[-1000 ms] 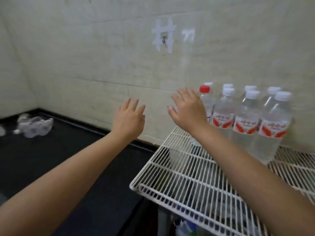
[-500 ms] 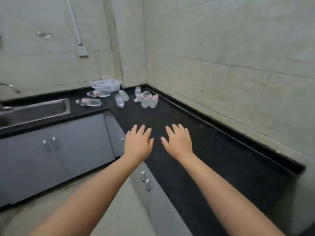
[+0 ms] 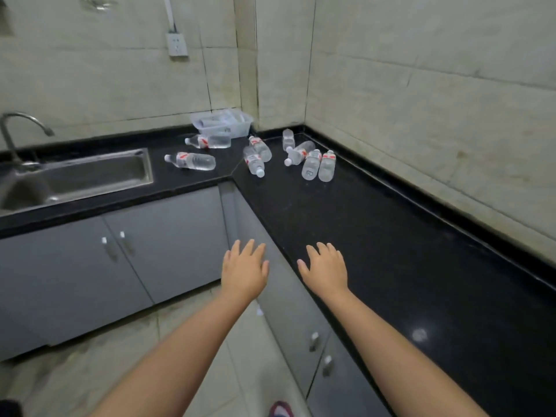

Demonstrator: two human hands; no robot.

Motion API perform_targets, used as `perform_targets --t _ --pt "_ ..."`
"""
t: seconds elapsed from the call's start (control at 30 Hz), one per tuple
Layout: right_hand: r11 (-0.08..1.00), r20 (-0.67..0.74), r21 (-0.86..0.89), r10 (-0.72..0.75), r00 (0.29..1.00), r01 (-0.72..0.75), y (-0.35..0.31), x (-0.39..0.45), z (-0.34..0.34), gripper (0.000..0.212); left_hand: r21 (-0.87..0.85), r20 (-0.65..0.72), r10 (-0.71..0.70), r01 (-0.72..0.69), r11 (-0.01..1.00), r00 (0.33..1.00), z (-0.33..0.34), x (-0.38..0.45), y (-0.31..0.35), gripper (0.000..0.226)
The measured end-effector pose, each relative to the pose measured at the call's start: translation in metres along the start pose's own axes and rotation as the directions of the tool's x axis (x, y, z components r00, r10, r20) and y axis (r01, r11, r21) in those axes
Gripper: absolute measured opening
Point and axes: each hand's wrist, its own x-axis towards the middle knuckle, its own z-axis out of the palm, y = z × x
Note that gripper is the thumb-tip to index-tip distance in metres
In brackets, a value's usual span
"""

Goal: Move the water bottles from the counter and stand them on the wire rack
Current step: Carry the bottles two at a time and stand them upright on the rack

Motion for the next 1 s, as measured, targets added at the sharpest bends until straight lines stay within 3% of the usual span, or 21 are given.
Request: perform_targets --t 0.3,0.57,0.77,1.0 --pt "0.991 -0.004 0.019 0.134 0.991 -0.134 0.023 0.209 0.011 0.046 0.052 0.025 0.04 -0.042 0.998 0.999 -0.023 0.199 -0.025 0.048" --pt "0.95 0.034 0.008 0.312 0.95 -0.312 0.062 0.336 0.024 0.045 0.064 0.093 0.144 -0.15 0.987 0.985 -0.009 0.347 -0.023 0.05" --pt "0.891 0.049 0.005 0.454 0.89 -0.455 0.089 0.423 0.034 0.045 0.029 0.178 0.343 -0.353 0.935 0.922 0.016 0.463 0.002 0.049" --pt "0.74 0.19 0.207 0.612 0.768 -0.64 0.106 0.527 0.046 0.058 -0.022 0.277 0.514 -0.529 0.848 0.812 0.038 0.579 0.022 0.048"
